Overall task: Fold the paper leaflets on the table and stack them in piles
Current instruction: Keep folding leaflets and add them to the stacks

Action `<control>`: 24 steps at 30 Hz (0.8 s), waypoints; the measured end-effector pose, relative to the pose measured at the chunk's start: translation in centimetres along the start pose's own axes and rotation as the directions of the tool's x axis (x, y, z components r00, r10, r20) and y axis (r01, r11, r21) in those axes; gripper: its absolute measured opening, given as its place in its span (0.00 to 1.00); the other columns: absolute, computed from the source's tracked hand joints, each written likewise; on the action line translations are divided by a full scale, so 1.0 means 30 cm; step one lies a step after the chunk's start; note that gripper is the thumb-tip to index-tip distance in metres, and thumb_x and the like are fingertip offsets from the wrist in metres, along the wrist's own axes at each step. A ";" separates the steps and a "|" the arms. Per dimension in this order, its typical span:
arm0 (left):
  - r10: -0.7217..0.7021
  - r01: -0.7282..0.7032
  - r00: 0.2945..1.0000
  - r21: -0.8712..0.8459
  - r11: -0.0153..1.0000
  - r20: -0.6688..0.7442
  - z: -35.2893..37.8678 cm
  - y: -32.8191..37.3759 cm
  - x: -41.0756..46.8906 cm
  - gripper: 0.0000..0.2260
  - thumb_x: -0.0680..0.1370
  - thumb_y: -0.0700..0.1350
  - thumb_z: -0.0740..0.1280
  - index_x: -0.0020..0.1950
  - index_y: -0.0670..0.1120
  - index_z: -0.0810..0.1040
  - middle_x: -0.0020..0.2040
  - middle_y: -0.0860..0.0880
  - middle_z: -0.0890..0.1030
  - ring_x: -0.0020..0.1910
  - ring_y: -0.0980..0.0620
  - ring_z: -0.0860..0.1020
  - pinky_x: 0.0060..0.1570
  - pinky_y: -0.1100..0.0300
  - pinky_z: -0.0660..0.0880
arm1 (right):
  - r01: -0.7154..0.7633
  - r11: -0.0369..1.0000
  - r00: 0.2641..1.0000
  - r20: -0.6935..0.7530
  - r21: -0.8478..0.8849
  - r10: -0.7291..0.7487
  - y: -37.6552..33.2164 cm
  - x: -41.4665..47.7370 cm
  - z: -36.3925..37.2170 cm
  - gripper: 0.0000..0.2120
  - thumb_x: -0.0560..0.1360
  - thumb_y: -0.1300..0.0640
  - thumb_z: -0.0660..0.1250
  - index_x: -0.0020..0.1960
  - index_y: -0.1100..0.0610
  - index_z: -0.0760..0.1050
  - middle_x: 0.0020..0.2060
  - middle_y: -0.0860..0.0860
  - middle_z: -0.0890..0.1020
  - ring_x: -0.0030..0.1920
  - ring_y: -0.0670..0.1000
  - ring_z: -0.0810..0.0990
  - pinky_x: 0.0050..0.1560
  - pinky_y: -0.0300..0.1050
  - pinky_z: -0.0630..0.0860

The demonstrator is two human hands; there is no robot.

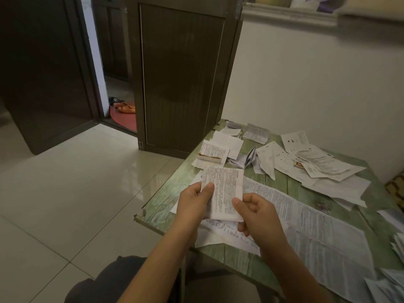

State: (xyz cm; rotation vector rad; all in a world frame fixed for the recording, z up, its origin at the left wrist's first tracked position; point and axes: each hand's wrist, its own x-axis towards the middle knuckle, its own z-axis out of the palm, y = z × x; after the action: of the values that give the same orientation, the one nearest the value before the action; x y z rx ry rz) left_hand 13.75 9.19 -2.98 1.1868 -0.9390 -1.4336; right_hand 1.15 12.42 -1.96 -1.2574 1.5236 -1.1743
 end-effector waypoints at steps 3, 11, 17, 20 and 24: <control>0.003 -0.003 1.000 0.034 0.999 0.000 0.000 0.002 -0.002 0.08 0.80 0.42 0.62 0.44 0.46 0.80 0.42 0.49 0.83 0.41 0.53 0.82 0.44 0.57 0.79 | -0.019 1.000 1.000 -0.010 -0.008 0.019 -0.005 0.014 -0.013 0.04 0.77 0.61 0.64 0.48 0.61 0.75 0.33 0.53 0.81 0.22 0.43 0.72 0.22 0.35 0.68; -0.036 0.036 0.999 -0.003 0.999 0.014 0.016 0.022 0.051 0.08 0.80 0.42 0.62 0.48 0.45 0.80 0.44 0.48 0.84 0.44 0.51 0.82 0.46 0.55 0.79 | -0.164 0.984 0.986 0.024 0.073 0.163 -0.024 0.085 -0.076 0.05 0.75 0.64 0.65 0.51 0.61 0.76 0.35 0.54 0.80 0.29 0.46 0.74 0.33 0.40 0.73; -0.076 0.080 0.997 -0.149 0.986 0.035 0.054 0.052 0.099 0.08 0.80 0.38 0.59 0.54 0.41 0.76 0.46 0.43 0.83 0.37 0.48 0.82 0.38 0.60 0.81 | -0.115 0.980 0.973 -0.179 0.163 0.144 -0.026 0.188 -0.151 0.04 0.76 0.65 0.64 0.49 0.59 0.75 0.35 0.54 0.77 0.32 0.48 0.72 0.35 0.40 0.73; -0.060 0.069 0.996 -0.150 0.986 0.067 0.062 0.069 0.123 0.07 0.81 0.38 0.58 0.54 0.41 0.76 0.47 0.42 0.83 0.36 0.49 0.82 0.38 0.60 0.80 | -0.091 0.959 0.947 -0.276 0.267 0.166 -0.033 0.254 -0.202 0.06 0.77 0.65 0.63 0.54 0.60 0.74 0.39 0.54 0.75 0.34 0.47 0.72 0.35 0.38 0.74; -0.020 0.027 0.998 -0.115 0.993 0.061 0.058 0.086 0.161 0.07 0.80 0.37 0.59 0.49 0.42 0.77 0.46 0.42 0.83 0.36 0.48 0.81 0.38 0.59 0.80 | -0.060 0.926 0.818 -0.513 0.372 0.259 -0.033 0.378 -0.314 0.11 0.77 0.66 0.63 0.58 0.61 0.73 0.40 0.52 0.75 0.32 0.45 0.72 0.27 0.31 0.73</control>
State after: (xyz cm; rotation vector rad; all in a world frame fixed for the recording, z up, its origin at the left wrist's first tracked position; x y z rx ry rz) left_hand 12.58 3.89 -1.06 1.0776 -0.8725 -1.5287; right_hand -9.57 2.63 0.85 -0.5516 1.6906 -1.6986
